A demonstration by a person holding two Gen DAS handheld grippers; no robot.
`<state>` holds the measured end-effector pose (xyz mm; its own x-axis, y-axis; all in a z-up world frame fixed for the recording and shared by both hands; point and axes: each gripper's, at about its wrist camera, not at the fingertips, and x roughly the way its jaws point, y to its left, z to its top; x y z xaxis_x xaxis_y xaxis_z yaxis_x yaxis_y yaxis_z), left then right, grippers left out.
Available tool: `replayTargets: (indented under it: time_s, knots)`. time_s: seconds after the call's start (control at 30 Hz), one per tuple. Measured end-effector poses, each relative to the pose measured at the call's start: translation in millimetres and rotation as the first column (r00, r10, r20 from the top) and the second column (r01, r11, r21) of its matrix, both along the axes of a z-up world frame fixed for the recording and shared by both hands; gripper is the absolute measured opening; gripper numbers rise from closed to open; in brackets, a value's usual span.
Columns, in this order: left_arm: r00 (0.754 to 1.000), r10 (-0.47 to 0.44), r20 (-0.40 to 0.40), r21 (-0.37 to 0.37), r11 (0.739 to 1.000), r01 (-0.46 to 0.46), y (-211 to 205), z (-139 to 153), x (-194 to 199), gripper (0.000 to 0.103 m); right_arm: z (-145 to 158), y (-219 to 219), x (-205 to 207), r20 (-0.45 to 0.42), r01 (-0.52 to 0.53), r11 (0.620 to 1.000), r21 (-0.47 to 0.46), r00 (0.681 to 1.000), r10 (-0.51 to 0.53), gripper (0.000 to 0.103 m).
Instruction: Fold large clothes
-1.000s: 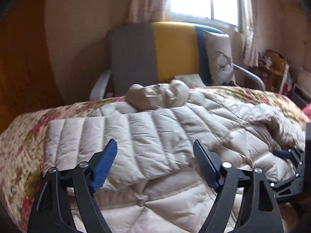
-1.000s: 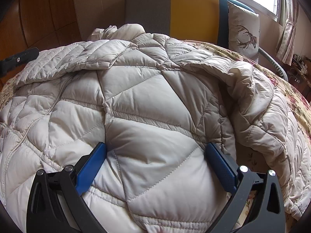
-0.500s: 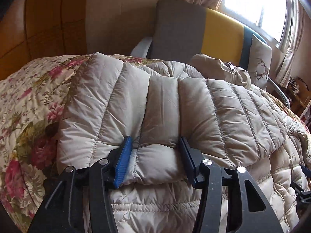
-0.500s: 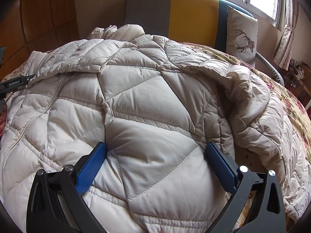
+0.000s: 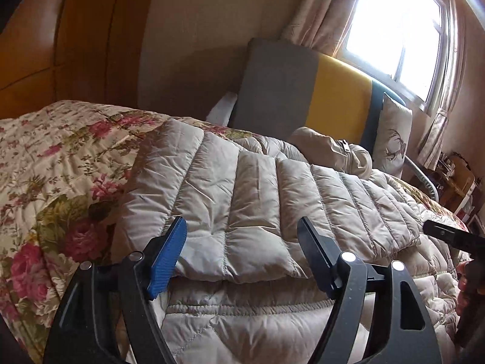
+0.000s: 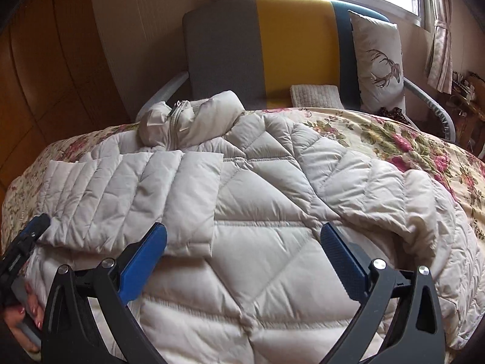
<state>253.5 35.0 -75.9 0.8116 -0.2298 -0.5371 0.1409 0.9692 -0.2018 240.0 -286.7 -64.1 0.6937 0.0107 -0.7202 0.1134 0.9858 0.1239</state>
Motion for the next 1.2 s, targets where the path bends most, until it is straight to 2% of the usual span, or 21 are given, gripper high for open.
replayTargets:
  time_s: [0.1, 0.17, 0.27, 0.3, 0.37, 0.47, 0.53, 0.57, 0.77, 0.83, 0.9, 0.97, 1.0, 1.1, 1.2]
  knots:
    - [1.000, 0.008, 0.011, -0.018, 1.000, -0.007, 5, 0, -1, 0.084, -22, 8, 23, -0.087, 0.016, 0.993, -0.119, 0.996, -0.026, 0.101]
    - [0.999, 0.036, -0.039, 0.002, 0.999, -0.036, 10, -7, 9, 0.084, -39, 9, 26, -0.139, 0.016, 0.983, -0.185, 0.989, -0.042, 0.101]
    - [0.984, 0.040, -0.176, 0.006, 0.999, -0.039, 13, -29, 34, 0.081, -49, 6, 16, -0.088, 0.033, 0.984, -0.174, 0.995, -0.049, 0.101]
    - [0.982, 0.043, -0.183, 0.029, 0.999, -0.038, 10, -30, 36, 0.081, -49, 6, 16, -0.085, 0.033, 0.984, -0.176, 0.995, -0.049, 0.101]
    - [0.984, 0.050, -0.168, 0.072, 0.997, -0.038, 3, -29, 34, 0.081, -49, 2, 15, -0.087, 0.030, 0.988, -0.152, 0.995, -0.044, 0.101]
    - [0.985, 0.047, -0.163, 0.048, 0.998, -0.039, 7, -28, 32, 0.084, -45, -6, 13, -0.093, 0.027, 0.995, -0.095, 0.995, -0.035, 0.101]
    - [0.987, 0.041, -0.155, 0.040, 0.999, -0.035, 8, -28, 29, 0.089, -37, -9, 8, -0.106, 0.031, 0.996, -0.082, 0.994, -0.039, 0.101]
    - [0.988, 0.042, -0.152, 0.045, 0.998, -0.035, 7, -27, 28, 0.093, -31, -11, 3, -0.106, 0.037, 0.996, -0.076, 0.993, -0.045, 0.101]
    - [0.989, 0.050, -0.143, 0.072, 0.997, -0.040, 2, -25, 24, 0.099, 0, -30, -46, -0.034, 0.079, 0.996, -0.032, 0.996, -0.080, 0.101]
    - [0.989, 0.051, -0.140, 0.074, 0.996, -0.040, 3, -24, 23, 0.099, 6, -44, -68, -0.010, 0.098, 0.995, 0.017, 0.995, -0.098, 0.101]
    - [0.990, 0.049, -0.134, 0.078, 0.996, -0.038, 2, -23, 21, 0.099, 8, -69, -91, 0.016, 0.144, 0.981, 0.127, 0.989, -0.147, 0.101]
    - [0.990, 0.040, -0.133, 0.081, 0.996, -0.029, 2, -22, 20, 0.099, 4, -101, -116, 0.020, 0.224, 0.930, 0.293, 0.970, -0.240, 0.101]
    - [0.990, 0.034, -0.134, 0.083, 0.996, -0.023, 1, -22, 19, 0.099, 0, -117, -132, 0.006, 0.275, 0.884, 0.378, 0.954, -0.300, 0.101]
    - [0.991, 0.019, -0.132, 0.087, 0.996, -0.007, -2, -21, 15, 0.099, -19, -164, -169, -0.084, 0.412, 0.711, 0.570, 0.890, -0.448, 0.093]
    - [0.993, 0.009, -0.118, 0.083, 0.997, 0.001, -2, -20, 10, 0.099, -38, -195, -201, -0.154, 0.487, 0.565, 0.666, 0.831, -0.535, 0.084]
